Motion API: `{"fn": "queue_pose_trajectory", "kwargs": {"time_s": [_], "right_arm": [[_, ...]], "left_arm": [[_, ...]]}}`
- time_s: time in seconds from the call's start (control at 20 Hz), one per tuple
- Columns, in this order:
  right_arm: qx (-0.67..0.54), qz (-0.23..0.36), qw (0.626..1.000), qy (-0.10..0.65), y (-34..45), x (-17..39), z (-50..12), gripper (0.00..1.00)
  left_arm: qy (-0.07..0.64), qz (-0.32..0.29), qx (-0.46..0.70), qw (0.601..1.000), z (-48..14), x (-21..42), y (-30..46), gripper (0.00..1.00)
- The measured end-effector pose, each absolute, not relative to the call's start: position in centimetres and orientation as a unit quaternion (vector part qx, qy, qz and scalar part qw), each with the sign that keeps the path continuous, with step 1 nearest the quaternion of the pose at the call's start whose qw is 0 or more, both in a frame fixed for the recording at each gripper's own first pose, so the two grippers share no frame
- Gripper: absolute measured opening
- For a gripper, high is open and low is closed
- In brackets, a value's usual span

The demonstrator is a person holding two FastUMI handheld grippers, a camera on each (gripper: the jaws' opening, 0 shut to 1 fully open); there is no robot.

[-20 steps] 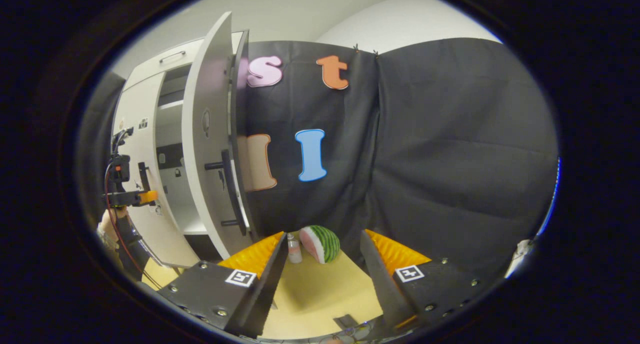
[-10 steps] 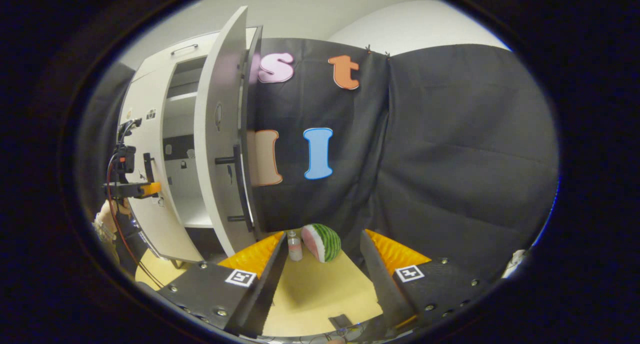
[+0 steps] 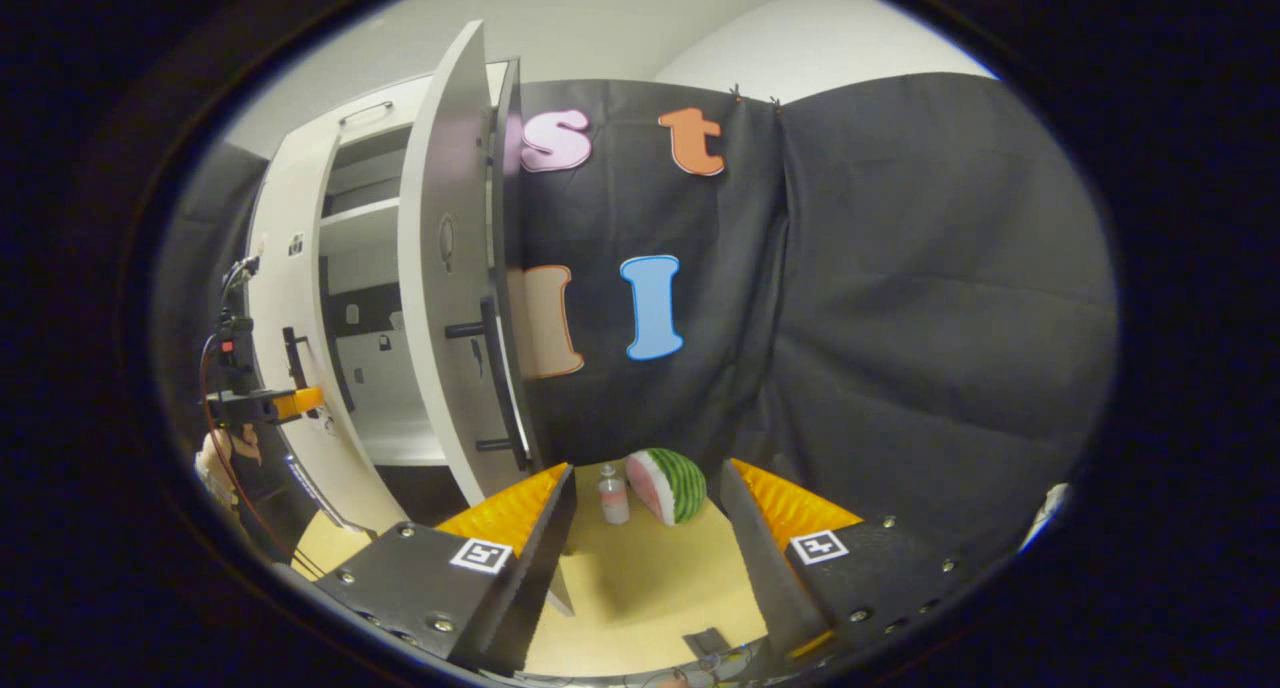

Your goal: Open the right door of the double-door shoe cabinet with the right hand, and open the left door with the left hand.

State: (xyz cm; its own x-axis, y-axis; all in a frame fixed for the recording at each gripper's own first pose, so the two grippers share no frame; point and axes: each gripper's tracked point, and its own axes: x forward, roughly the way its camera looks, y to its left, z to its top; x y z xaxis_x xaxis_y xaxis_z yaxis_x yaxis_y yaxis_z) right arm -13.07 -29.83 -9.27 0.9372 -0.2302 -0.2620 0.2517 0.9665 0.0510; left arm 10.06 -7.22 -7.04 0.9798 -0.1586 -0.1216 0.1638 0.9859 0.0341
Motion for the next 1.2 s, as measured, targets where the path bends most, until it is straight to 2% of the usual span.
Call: {"fn": "queue_pose_trajectory", "kwargs": {"time_s": [0.75,0.8,0.85,0.9,1.0,1.05,1.1,1.15,1.2], "right_arm": [[0.059,-0.085,0.984,0.145,-28.2,-12.9,-8.9,0.86],[0.062,-0.084,0.984,0.146,-28.1,-12.6,-9.0,0.79],[0.067,-0.081,0.983,0.148,-27.7,-12.0,-9.4,0.79],[0.074,-0.078,0.983,0.15,-27.4,-11.6,-9.6,0.86],[0.087,-0.072,0.982,0.154,-27.0,-11.3,-9.9,0.86],[0.093,-0.07,0.981,0.156,-26.9,-11.2,-10.0,0.79],[0.099,-0.069,0.98,0.157,-26.9,-11.0,-10.1,0.79],[0.104,-0.068,0.98,0.157,-26.8,-11.0,-10.1,0.86],[0.108,-0.069,0.979,0.156,-26.8,-11.0,-10.2,0.86]], "left_arm": [[0.056,-0.101,0.015,0.993,-7.7,7.7,-4.9,0.24],[0.057,-0.102,0.015,0.993,-7.7,7.5,-4.7,0.24],[0.057,-0.102,0.015,0.993,-7.7,7.3,-4.6,0.24],[0.058,-0.103,0.015,0.993,-7.7,7.2,-4.4,0.24],[0.059,-0.104,0.015,0.993,-7.7,6.8,-4.1,0.24],[0.06,-0.105,0.014,0.993,-7.6,6.7,-3.9,0.24],[0.062,-0.107,0.014,0.992,-7.7,6.5,-3.8,0.24],[0.062,-0.109,0.013,0.992,-7.7,6.3,-3.7,0.24],[0.063,-0.11,0.013,0.992,-7.7,6.2,-3.5,0.24]]}}
